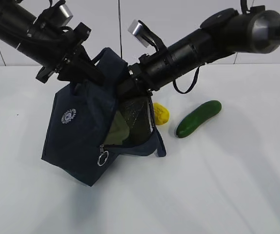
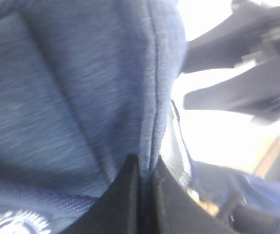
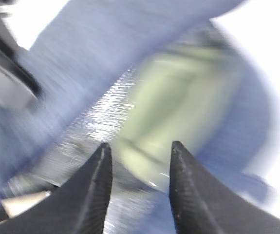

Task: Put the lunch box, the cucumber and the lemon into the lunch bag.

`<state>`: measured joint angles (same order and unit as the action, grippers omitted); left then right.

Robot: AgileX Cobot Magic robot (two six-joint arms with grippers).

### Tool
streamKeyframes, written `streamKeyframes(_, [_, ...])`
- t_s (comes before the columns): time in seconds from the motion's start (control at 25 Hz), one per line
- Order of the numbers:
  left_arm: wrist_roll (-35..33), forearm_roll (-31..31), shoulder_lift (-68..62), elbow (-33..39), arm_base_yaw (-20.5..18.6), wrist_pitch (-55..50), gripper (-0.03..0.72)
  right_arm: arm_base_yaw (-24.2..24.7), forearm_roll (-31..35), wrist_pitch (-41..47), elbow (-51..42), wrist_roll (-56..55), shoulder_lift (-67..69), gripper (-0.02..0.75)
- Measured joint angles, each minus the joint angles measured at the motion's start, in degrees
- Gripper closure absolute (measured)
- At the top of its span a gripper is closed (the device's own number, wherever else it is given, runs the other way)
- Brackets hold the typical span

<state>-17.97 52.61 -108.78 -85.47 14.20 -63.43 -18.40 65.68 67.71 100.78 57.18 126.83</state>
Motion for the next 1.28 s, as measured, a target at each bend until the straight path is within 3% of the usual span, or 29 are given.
streamKeyframes(0.44, [0.0, -2.85, 0.0, 0.0, -5.48, 0.45, 0.685, 1.64, -19.48, 1.76, 15.52, -18.68, -0.1, 0.43])
streamKeyframes(0.8, [-0.11, -9.71, 0.0, 0.0, -6.05, 2.47, 0.685, 1.64, -48.7, 2.48, 20.28, -35.36, -0.1, 0.407])
streamKeyframes(1.08, [-0.11, -12.48, 0.0, 0.0, -6.05, 3.87, 0.685, 1.64, -64.99, 2.7, 20.36, -64.98, -0.1, 0.407])
streamKeyframes(1.28, [-0.11, -12.62, 0.0, 0.0, -6.05, 4.0, 0.685, 1.64, -70.48, 2.82, 20.36, -80.47, 0.23, 0.406])
